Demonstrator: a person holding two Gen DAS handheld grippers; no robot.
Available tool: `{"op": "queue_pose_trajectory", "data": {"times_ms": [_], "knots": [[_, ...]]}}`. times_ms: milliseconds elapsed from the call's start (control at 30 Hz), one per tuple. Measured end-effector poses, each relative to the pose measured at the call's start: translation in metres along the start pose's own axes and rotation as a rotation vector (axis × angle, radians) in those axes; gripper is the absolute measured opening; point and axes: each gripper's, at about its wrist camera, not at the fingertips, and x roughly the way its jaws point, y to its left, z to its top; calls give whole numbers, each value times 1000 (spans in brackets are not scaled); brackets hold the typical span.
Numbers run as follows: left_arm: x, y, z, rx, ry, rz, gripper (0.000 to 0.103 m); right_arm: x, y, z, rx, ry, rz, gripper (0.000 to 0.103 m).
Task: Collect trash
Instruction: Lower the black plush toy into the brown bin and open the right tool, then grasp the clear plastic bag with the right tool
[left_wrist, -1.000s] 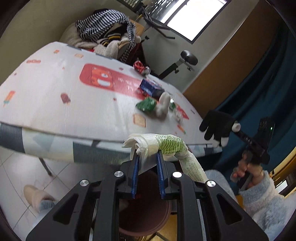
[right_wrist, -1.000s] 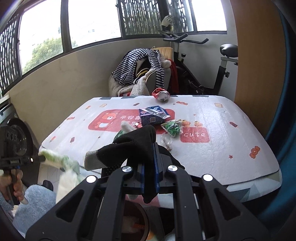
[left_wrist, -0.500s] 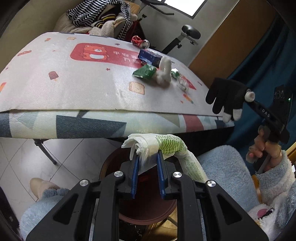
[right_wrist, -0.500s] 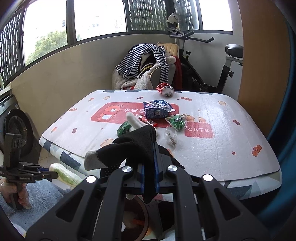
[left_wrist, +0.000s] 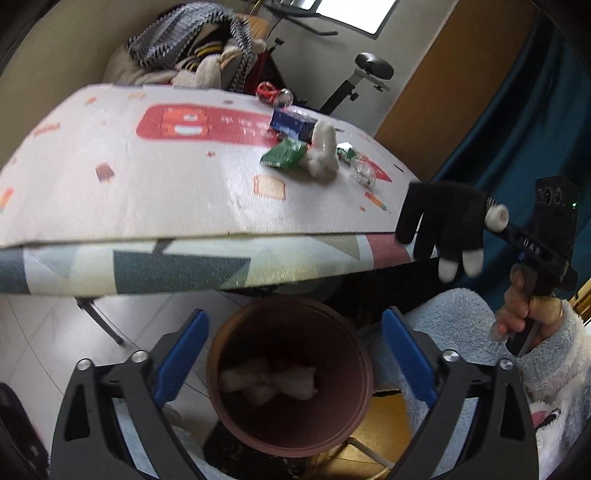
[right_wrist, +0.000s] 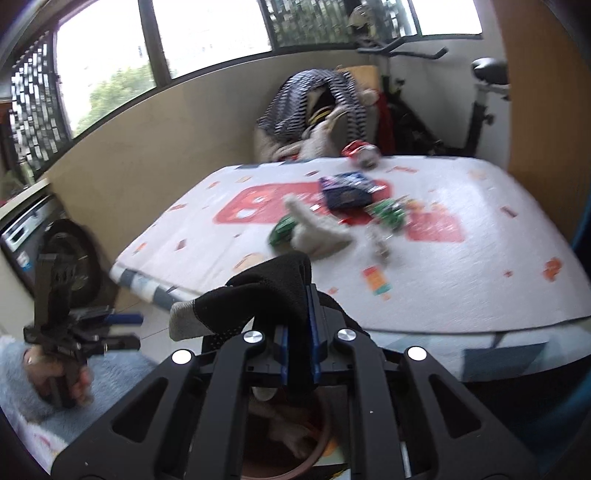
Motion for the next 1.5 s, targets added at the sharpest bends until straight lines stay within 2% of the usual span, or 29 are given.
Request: {"op": "queue_pose_trajectory", "data": {"times_ms": [67,200,300,467,567,667,733,833,900,933,1000,1033,1300,1500], "knots": [[-4,-3,1,28,-11,17,96,5,0,-7,2,27,67,15],[-10,-3,-1,51,-30,39,97,15,9,-22,-17,74,139,15],[-8,-2,-8,51,-31,46,97,31,20,-35,-31,153,188,15],[-8,-3,-15,50,-53,55,97,53,31,-46,-40,258,209,15],[-9,1,-16,24,-70,72,97,69,30,-52,-15,320,188,15],[-9,6,-15,-11,-88,92,97,78,30,-55,3,335,176,17],[-8,9,-13,-25,-84,86,97,83,28,-57,14,341,172,24],[-6,10,-13,-30,-73,76,97,88,33,-59,6,350,172,26],[-6,10,-13,-30,-74,78,97,90,38,-62,-7,357,167,30],[-6,10,-13,-32,-75,79,97,93,37,-60,-8,362,167,36],[-6,11,-14,-36,-77,79,97,96,39,-59,-20,365,149,55],[-6,12,-14,-39,-78,78,97,95,36,-58,-27,367,153,68],[-10,16,-14,-63,-89,83,97,91,27,-58,17,335,133,91],[-8,16,-13,-63,-84,93,97,89,20,-56,44,321,114,97]]}}
